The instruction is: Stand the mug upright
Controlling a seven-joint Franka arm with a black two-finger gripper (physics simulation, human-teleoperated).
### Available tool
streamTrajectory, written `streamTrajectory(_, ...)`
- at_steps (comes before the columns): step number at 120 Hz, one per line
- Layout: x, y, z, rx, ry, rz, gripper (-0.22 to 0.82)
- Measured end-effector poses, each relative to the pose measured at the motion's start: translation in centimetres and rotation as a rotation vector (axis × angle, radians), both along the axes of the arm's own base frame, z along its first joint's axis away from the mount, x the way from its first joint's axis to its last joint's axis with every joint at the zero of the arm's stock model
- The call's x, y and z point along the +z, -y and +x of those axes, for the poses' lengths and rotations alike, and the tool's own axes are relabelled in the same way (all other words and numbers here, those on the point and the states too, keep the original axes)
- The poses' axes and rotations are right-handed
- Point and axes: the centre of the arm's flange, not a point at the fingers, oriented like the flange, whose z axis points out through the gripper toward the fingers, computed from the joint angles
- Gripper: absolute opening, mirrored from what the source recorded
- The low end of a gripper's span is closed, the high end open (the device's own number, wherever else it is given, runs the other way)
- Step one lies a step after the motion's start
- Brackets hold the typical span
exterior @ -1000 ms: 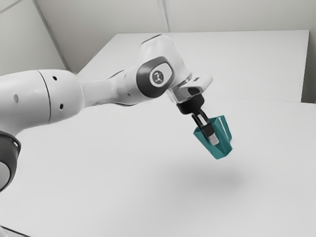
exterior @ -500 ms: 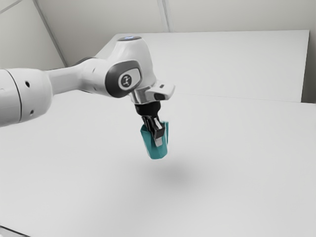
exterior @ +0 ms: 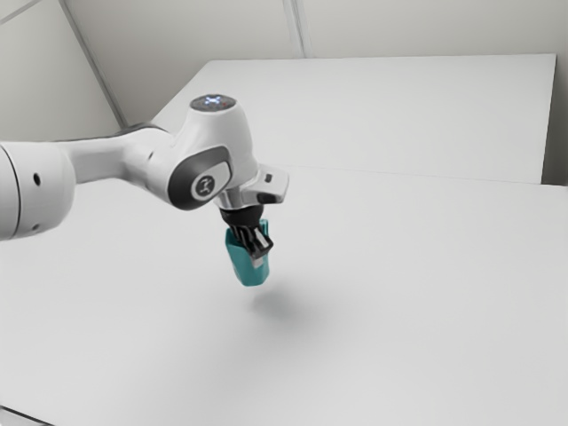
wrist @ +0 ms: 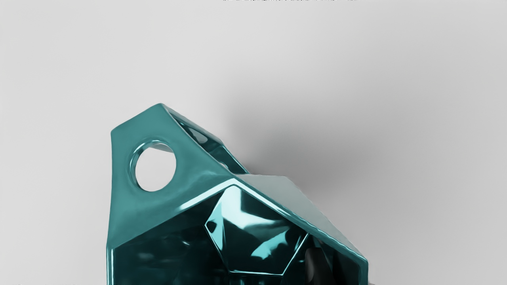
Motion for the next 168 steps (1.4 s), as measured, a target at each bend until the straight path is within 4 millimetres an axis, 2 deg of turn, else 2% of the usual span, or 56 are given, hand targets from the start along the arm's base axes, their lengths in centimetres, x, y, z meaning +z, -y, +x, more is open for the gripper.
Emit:
streamTrajectory(26, -1.1, -2.4, -0.5, 0.068, 0.053, 0.008, -0.18)
streamTrajectory(49, -2.6, -2.0, -1.4, 0.083, 0.085, 0.013, -0.18)
streamTrajectory(87, -3.3, -2.2, -1.5, 0.117, 0.153, 0.042, -0.18)
streamTrajectory(108, -3.5, -3.3, -1.6, 0.165, 0.167, 0.052, -0.18)
streamTrajectory(134, -4.9, -3.3, -2.2, 0.196, 0.162, 0.065, -0.18)
streamTrajectory(168, -5.8, -3.8, -2.3, 0.249, 0.162, 0.067, -0.18)
